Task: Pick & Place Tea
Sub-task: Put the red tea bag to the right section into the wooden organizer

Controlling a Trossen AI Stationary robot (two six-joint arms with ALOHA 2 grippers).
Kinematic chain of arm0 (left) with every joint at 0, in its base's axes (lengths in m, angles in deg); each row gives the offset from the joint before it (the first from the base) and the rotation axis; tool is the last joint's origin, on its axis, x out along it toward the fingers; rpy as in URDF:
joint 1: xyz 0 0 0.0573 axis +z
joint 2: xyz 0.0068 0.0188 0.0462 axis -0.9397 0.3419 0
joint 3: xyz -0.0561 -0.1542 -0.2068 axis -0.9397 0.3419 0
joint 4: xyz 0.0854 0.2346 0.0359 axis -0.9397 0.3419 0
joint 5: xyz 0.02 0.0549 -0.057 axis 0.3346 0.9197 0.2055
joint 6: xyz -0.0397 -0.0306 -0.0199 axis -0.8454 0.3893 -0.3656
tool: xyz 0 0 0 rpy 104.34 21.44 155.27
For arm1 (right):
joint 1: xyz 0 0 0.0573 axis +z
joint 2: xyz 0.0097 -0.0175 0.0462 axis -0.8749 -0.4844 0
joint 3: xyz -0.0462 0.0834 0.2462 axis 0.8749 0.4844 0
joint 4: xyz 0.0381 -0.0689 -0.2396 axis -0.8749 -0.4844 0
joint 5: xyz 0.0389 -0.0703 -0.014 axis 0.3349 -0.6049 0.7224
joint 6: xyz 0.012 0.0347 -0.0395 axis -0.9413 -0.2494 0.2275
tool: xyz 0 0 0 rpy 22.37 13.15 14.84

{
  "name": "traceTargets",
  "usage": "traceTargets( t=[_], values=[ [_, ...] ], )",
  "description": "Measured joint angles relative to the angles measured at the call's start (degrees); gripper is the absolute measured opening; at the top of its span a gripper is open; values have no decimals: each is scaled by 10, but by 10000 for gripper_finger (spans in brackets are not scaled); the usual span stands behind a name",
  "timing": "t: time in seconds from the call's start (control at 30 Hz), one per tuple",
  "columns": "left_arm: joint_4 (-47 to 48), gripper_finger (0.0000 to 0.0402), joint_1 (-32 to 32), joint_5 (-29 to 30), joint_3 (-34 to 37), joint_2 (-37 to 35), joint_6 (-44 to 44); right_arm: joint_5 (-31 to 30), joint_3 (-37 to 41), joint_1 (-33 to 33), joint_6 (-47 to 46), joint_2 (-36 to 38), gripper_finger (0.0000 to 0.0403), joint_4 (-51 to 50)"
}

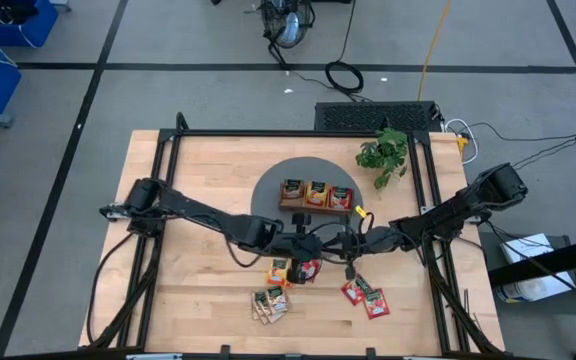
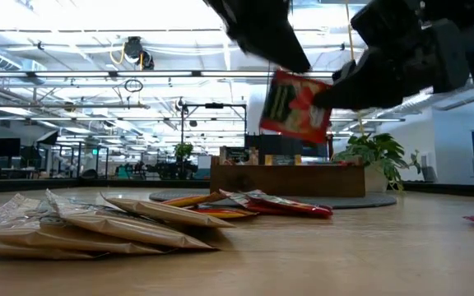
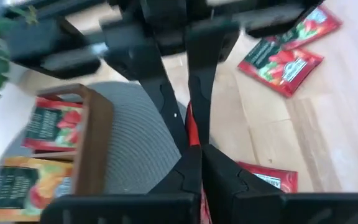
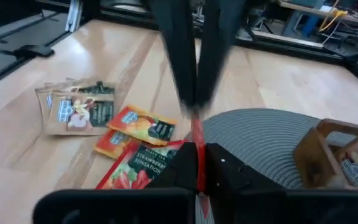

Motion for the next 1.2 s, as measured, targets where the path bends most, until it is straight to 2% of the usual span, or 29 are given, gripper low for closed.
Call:
traceTargets(
  t=[0.3, 0.43, 0.53, 0.77, 0.87, 0.97, 1.2],
  values=[
    [72, 122, -20, 13, 2, -92, -35, 0, 2, 0, 11, -1, 10, 4],
    [72, 166, -43, 4, 33, -101, -29, 1, 3, 8, 45, 8, 11, 65],
    [68, 192, -65, 24, 67, -112, -29, 1, 3, 22, 70, 30, 12, 98],
    [-125, 213, -127, 122, 147, -177, 47, 2, 42, 59, 133, 85, 11, 215],
    [-242, 214, -131, 139, 175, -187, 87, 38, 74, 68, 148, 91, 11, 307],
    [-299, 214, -124, 127, 198, -181, 113, 90, 97, 68, 151, 85, 11, 377],
    [-387, 214, -73, 45, 210, -137, 91, 106, 85, 68, 181, 35, 11, 394]
  ],
)
